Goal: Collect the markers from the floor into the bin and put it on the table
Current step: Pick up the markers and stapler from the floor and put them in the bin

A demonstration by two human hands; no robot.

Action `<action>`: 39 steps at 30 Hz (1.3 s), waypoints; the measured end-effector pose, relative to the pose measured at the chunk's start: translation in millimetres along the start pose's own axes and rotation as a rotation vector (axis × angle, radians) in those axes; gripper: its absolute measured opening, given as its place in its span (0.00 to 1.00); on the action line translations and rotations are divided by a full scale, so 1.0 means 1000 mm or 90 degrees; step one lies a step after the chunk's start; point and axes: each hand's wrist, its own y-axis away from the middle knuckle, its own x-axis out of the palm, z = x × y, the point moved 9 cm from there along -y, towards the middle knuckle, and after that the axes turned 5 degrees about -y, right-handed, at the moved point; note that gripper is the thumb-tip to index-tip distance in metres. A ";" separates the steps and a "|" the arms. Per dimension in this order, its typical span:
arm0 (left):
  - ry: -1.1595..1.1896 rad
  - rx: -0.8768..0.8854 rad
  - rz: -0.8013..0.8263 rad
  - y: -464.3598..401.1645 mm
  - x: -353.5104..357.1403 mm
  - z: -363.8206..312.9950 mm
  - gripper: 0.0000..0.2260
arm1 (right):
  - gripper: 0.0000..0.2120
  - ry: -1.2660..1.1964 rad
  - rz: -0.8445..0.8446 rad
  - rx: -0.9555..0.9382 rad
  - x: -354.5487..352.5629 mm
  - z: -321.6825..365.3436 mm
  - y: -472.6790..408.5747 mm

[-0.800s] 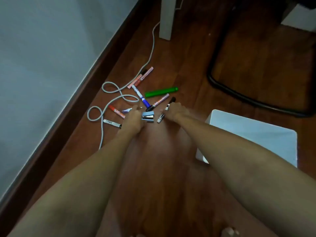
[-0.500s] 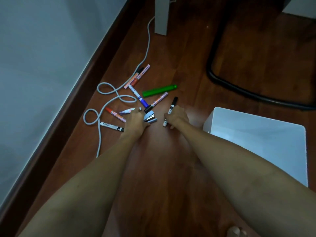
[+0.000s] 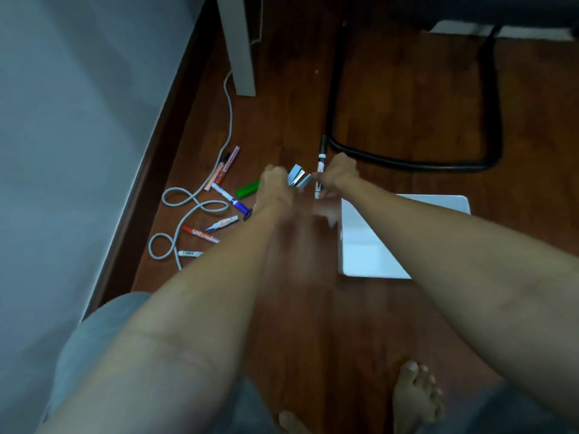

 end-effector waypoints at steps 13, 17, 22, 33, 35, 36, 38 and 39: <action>0.061 0.071 0.126 0.055 0.076 -0.129 0.19 | 0.13 0.085 -0.041 0.151 -0.093 -0.142 0.057; 0.058 0.078 0.165 0.067 0.111 -0.138 0.19 | 0.13 0.113 0.000 0.175 -0.082 -0.177 0.066; 0.050 0.049 0.159 0.072 0.146 -0.122 0.19 | 0.12 0.059 0.028 0.219 -0.062 -0.208 0.063; 0.178 0.061 0.102 0.062 0.113 -0.116 0.11 | 0.09 0.109 -0.024 0.118 -0.074 -0.169 0.047; 0.219 0.070 0.056 0.056 0.078 -0.111 0.10 | 0.11 0.076 -0.056 0.084 -0.079 -0.138 0.043; 0.234 0.071 0.039 0.054 0.063 -0.107 0.11 | 0.11 0.042 -0.053 0.078 -0.080 -0.126 0.042; 0.262 0.053 -0.005 0.050 0.030 -0.089 0.13 | 0.10 -0.029 -0.030 0.075 -0.077 -0.098 0.039; 0.270 0.037 -0.027 0.048 0.015 -0.076 0.13 | 0.10 -0.056 -0.022 0.070 -0.075 -0.085 0.039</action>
